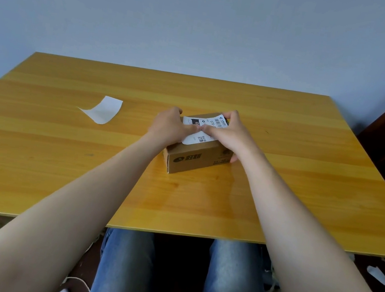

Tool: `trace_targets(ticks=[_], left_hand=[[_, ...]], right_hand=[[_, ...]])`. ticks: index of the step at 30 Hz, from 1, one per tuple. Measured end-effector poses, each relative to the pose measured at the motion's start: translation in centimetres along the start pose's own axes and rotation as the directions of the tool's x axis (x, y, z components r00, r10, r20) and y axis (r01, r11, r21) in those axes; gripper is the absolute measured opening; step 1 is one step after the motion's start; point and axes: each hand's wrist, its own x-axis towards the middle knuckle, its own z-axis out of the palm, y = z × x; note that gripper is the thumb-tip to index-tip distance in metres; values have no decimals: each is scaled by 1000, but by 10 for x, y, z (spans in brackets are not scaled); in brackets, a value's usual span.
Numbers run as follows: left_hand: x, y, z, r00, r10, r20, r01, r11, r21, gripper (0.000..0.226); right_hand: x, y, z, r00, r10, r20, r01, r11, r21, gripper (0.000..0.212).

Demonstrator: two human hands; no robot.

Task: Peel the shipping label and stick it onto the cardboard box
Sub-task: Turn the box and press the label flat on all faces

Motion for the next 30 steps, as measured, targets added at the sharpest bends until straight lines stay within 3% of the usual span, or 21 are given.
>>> trace_targets(ticks=[10, 15, 30], left_hand=[[-3, -10, -11, 992, 97, 78, -85, 986, -145, 101], [-2, -19, -17, 972, 169, 164, -145, 979, -144, 103], [1, -26, -29, 926, 190, 325, -187, 982, -39, 116]], right_hand=[[-8, -1, -3, 999, 26, 25, -26, 999, 21, 96], [-10, 1, -5, 998, 6, 68, -10, 998, 56, 101], [-9, 4, -8, 994, 28, 106, -30, 999, 20, 110]])
